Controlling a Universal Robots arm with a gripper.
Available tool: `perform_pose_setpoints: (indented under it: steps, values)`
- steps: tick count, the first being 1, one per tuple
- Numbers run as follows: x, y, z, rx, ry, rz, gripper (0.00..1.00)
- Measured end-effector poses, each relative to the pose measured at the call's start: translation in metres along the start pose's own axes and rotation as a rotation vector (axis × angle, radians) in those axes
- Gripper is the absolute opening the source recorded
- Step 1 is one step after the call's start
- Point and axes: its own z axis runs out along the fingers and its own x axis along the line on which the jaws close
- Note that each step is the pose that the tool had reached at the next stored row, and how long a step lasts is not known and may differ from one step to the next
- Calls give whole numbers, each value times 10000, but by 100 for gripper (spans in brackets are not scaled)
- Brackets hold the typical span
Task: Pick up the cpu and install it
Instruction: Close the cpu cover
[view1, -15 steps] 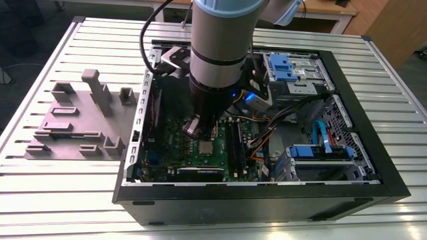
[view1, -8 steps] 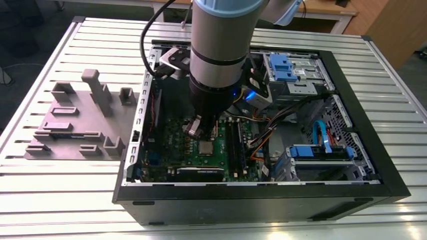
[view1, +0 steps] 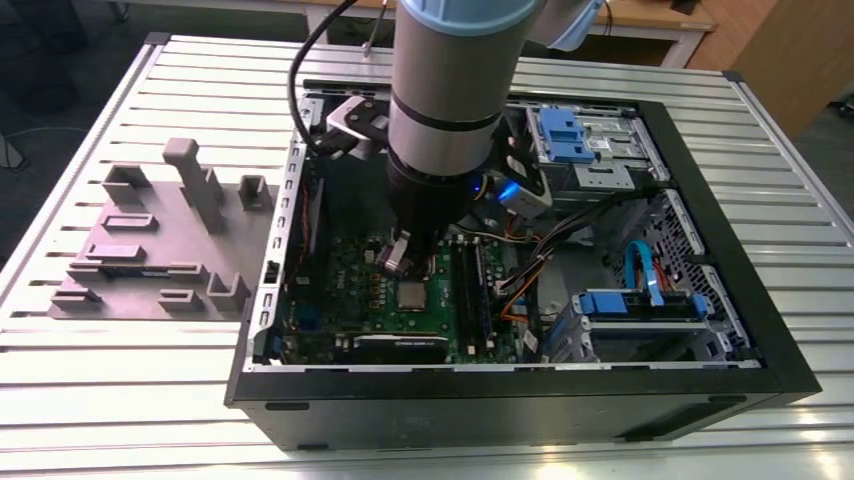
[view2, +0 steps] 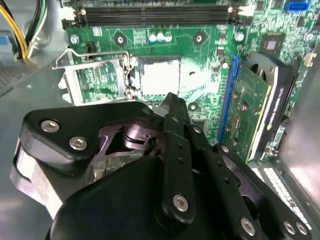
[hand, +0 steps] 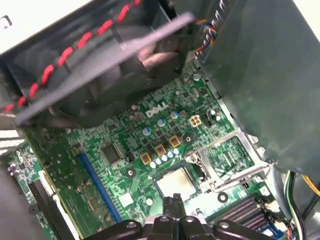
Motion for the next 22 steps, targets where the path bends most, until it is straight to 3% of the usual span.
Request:
perform_pose_setpoints:
  steps: [3,7,8,16,17,22]
  values:
    - [-15,-25,0,-4,-7,-70,10]
    - [-15,-26,2,5,0,-736,10]
    - [-15,-26,3,-38,-80,-792,10]
    - [-40,-67,4,-742,-1344,-845,10]
    - [-50,-82,9,-776,-1402,-847,10]
    - [-117,-192,42,-793,-1403,-847,10]
